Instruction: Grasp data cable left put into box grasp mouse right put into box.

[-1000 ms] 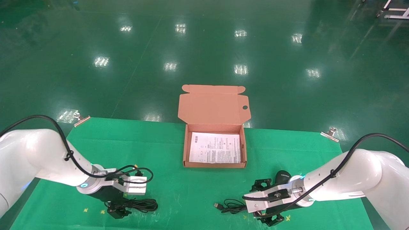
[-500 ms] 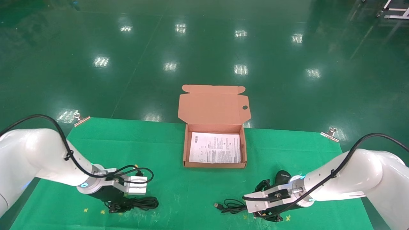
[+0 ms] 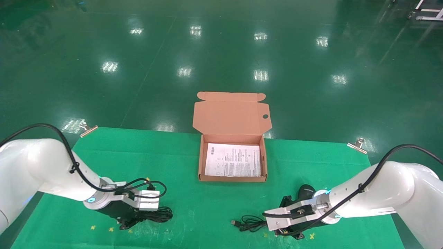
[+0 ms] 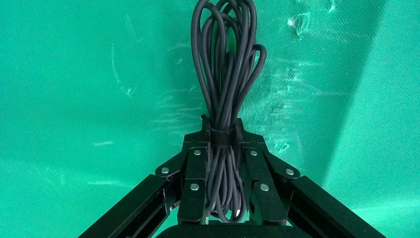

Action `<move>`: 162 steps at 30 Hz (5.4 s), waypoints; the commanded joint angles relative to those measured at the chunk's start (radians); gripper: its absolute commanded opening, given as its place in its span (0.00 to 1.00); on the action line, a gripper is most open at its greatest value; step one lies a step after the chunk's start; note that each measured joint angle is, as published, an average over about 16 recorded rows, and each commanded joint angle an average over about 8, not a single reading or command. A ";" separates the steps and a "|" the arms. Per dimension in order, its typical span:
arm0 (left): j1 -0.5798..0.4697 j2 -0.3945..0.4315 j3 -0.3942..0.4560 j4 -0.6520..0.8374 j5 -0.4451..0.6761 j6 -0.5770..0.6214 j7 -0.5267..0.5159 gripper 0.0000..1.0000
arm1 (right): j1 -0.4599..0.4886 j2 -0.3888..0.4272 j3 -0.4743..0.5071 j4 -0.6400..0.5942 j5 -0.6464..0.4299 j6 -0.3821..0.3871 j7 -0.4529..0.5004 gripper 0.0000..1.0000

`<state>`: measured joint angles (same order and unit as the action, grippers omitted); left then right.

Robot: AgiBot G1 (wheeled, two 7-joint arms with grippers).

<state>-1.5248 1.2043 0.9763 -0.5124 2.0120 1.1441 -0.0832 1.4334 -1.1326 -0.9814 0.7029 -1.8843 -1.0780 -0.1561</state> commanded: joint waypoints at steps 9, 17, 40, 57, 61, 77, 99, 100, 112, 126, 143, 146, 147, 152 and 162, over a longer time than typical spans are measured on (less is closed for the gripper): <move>-0.020 -0.072 -0.030 -0.100 -0.052 0.047 0.032 0.00 | 0.040 0.062 0.025 0.056 0.015 -0.025 0.047 0.00; -0.079 -0.170 -0.076 -0.369 -0.055 0.024 -0.011 0.00 | 0.159 0.240 0.108 0.325 0.014 -0.031 0.209 0.00; -0.252 0.008 -0.129 -0.371 0.119 -0.309 -0.072 0.00 | 0.444 -0.045 0.190 0.168 -0.021 0.235 0.100 0.00; -0.190 -0.036 -0.088 -0.417 0.196 -0.248 -0.129 0.00 | 0.363 -0.064 0.173 0.161 -0.008 0.232 0.118 0.00; -0.169 -0.047 -0.072 -0.429 0.242 -0.224 -0.172 0.00 | 0.332 -0.089 0.165 0.133 -0.008 0.245 0.119 0.00; -0.136 -0.074 -0.045 -0.477 0.357 -0.150 -0.305 0.00 | 0.229 -0.213 0.157 -0.061 0.100 0.287 0.008 0.00; -0.129 -0.076 -0.043 -0.497 0.366 -0.144 -0.318 0.00 | 0.157 -0.215 0.136 -0.298 0.269 0.343 -0.018 1.00; -0.127 -0.073 -0.043 -0.499 0.364 -0.146 -0.316 0.00 | 0.157 -0.213 0.136 -0.295 0.270 0.342 -0.017 1.00; -0.044 0.083 -0.014 -0.416 0.338 -0.284 -0.272 0.00 | 0.172 -0.084 0.138 -0.187 0.268 0.328 0.027 1.00; 0.029 0.171 0.164 -0.342 0.160 -0.554 -0.220 0.38 | 0.173 0.209 0.130 0.260 0.145 0.320 0.300 1.00; 0.020 0.166 0.210 -0.339 0.134 -0.573 -0.218 1.00 | 0.170 0.241 0.122 0.332 0.110 0.313 0.338 1.00; 0.011 0.156 0.203 -0.352 0.133 -0.590 -0.222 1.00 | 0.181 0.232 0.125 0.328 0.108 0.324 0.330 1.00; 0.005 0.154 0.200 -0.355 0.134 -0.602 -0.224 1.00 | 0.188 0.225 0.127 0.323 0.105 0.332 0.325 1.00; -0.058 0.155 0.189 -0.338 0.145 -0.702 -0.240 1.00 | 0.254 0.163 0.143 0.265 0.094 0.391 0.271 1.00; -0.159 0.162 0.205 -0.254 0.154 -0.809 -0.275 1.00 | 0.355 0.078 0.145 0.147 0.094 0.405 0.153 1.00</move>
<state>-1.6690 1.3568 1.1677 -0.7800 2.1493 0.3555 -0.3518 1.7729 -1.0452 -0.8291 0.8603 -1.7765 -0.6810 0.0091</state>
